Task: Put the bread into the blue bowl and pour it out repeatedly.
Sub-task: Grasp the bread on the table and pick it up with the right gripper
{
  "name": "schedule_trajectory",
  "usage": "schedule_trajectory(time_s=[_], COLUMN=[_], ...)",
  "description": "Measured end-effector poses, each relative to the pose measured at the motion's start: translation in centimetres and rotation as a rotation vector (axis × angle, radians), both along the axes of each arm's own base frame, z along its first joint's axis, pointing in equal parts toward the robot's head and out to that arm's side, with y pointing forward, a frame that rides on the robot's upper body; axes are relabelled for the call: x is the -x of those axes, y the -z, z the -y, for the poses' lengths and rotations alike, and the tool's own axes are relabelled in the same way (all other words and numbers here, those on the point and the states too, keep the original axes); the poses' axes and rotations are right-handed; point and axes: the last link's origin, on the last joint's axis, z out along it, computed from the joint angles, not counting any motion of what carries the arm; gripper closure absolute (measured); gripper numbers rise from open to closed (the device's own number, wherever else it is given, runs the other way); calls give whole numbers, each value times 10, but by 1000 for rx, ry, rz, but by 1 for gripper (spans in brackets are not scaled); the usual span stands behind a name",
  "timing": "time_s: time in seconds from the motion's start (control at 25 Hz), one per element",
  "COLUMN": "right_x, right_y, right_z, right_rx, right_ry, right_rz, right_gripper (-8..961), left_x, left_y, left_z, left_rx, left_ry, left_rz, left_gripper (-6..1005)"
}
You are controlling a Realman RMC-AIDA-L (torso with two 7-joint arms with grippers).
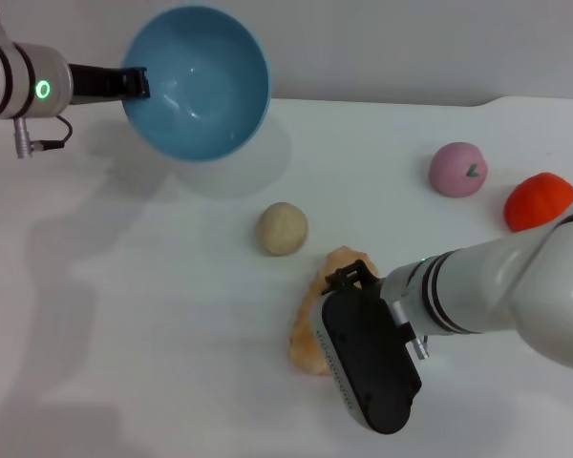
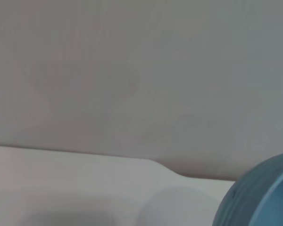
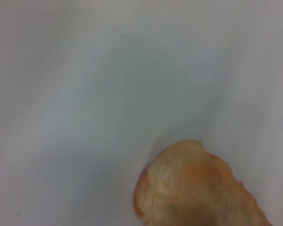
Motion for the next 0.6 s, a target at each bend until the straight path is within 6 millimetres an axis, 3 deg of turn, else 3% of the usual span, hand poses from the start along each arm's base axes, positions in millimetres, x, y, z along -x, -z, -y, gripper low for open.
schedule_trajectory(time_s=[0.08, 0.32, 0.6], right_x=[0, 8, 19], right_y=[0, -4, -27], right_z=[0, 1, -12], right_rx=[-1, -29, -123], right_ry=[6, 61, 237], right_rz=[-4, -62, -212], right_gripper=[355, 519, 570], left_x=[0, 0, -1], left_y=[0, -2, -1], left_z=[0, -2, -3], left_rx=[1, 0, 5], left_ry=[-2, -9, -9], left_rz=[1, 10, 12], left_gripper=[986, 986, 986])
